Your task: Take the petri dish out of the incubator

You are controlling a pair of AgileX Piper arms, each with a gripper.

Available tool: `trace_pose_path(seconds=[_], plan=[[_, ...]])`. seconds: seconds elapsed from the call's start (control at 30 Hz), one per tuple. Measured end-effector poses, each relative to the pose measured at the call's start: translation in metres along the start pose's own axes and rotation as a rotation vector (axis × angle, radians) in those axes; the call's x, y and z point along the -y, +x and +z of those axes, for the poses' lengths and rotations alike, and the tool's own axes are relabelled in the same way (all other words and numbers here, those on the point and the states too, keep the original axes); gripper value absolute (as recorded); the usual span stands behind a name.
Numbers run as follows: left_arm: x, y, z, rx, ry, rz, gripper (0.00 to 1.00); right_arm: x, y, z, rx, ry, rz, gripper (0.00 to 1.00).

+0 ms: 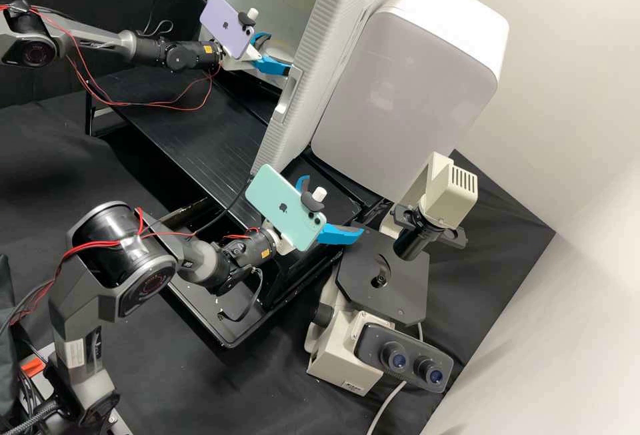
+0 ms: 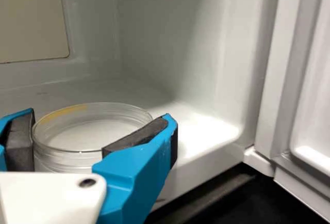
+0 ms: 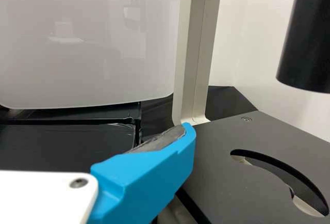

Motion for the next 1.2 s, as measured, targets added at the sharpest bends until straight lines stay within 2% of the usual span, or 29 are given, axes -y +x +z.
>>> trace_pose_path(seconds=[0.2, 0.3, 0.47, 0.6, 0.97, 1.13, 1.2], plan=[[0.002, -0.003, 0.002, 0.006, 0.004, -0.01, 0.0, 0.0, 0.0, 0.0, 0.0, 0.0, 0.0, 1.0], [0.003, -0.005, 0.002, 0.009, -0.011, -0.011, 0.0, 0.0, 0.0, 0.0, 0.0, 0.0, 0.0, 1.0], [0.004, -0.015, 0.004, 0.022, -0.01, -0.013, 0.0, 0.0, 0.0, 0.0, 0.0, 0.0, 0.0, 1.0], [0.005, -0.028, 0.005, 0.037, -0.002, -0.021, 0.0, 0.0, 0.0, 0.0, 0.0, 0.0, 0.0, 1.0], [0.015, -0.069, 0.005, 0.085, 0.011, -0.031, 0.0, 0.0, 0.0, 0.0, 0.0, 0.0, 0.0, 1.0], [0.023, -0.092, 0.005, 0.121, 0.032, -0.029, 0.0, 0.0, 0.0, 0.0, 0.0, 0.0, 0.0, 1.0], [0.029, -0.101, 0.004, 0.126, 0.04, -0.046, 0.0, 0.0, 0.0, 0.0, 0.0, 0.0, 0.0, 1.0]])
